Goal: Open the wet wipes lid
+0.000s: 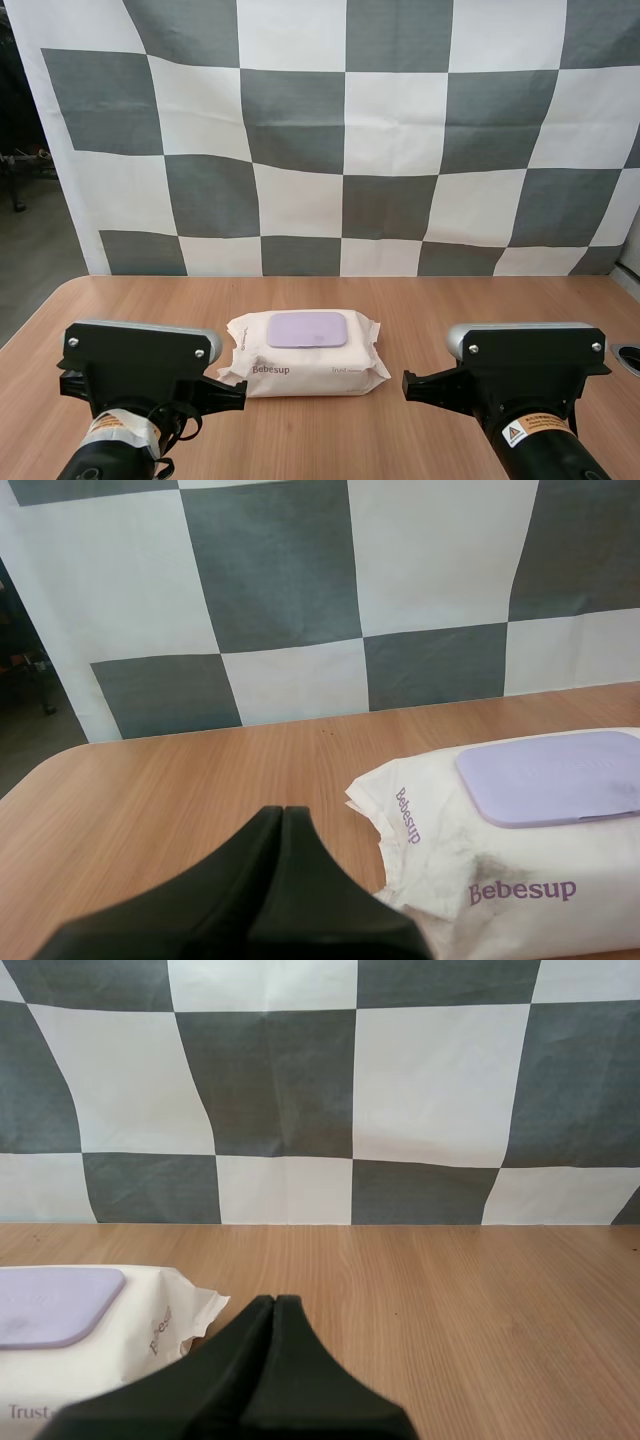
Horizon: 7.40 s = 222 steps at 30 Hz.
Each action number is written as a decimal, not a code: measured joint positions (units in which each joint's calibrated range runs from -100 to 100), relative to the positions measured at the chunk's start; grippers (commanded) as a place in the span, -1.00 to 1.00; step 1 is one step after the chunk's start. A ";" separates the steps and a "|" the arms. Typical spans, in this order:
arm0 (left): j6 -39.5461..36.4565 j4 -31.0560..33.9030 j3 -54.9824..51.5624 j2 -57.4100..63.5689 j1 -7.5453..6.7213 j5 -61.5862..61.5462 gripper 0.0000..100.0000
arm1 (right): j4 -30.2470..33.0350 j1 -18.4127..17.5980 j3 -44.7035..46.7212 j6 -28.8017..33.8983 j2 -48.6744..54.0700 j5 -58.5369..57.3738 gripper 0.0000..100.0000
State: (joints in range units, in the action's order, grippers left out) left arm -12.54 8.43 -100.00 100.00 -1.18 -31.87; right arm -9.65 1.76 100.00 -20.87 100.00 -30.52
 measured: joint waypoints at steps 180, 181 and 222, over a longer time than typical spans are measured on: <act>99.99 -61.70 33.21 -91.14 25.60 -68.11 0.45 | 19.82 -0.63 -45.30 -35.28 -56.87 -20.98 -1.00; 100.63 -62.03 33.05 -91.14 25.60 -68.11 0.45 | 19.82 -0.63 -45.30 -35.28 -56.87 -20.98 -1.00; 104.87 -70.76 33.21 -108.92 25.60 -64.16 0.45 | 17.85 -0.63 -45.30 -35.48 -56.87 -20.76 -1.00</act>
State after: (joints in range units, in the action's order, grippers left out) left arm 92.33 -62.32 -66.79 -8.92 24.42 -96.03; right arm 8.20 1.13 54.70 -56.35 43.13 -51.28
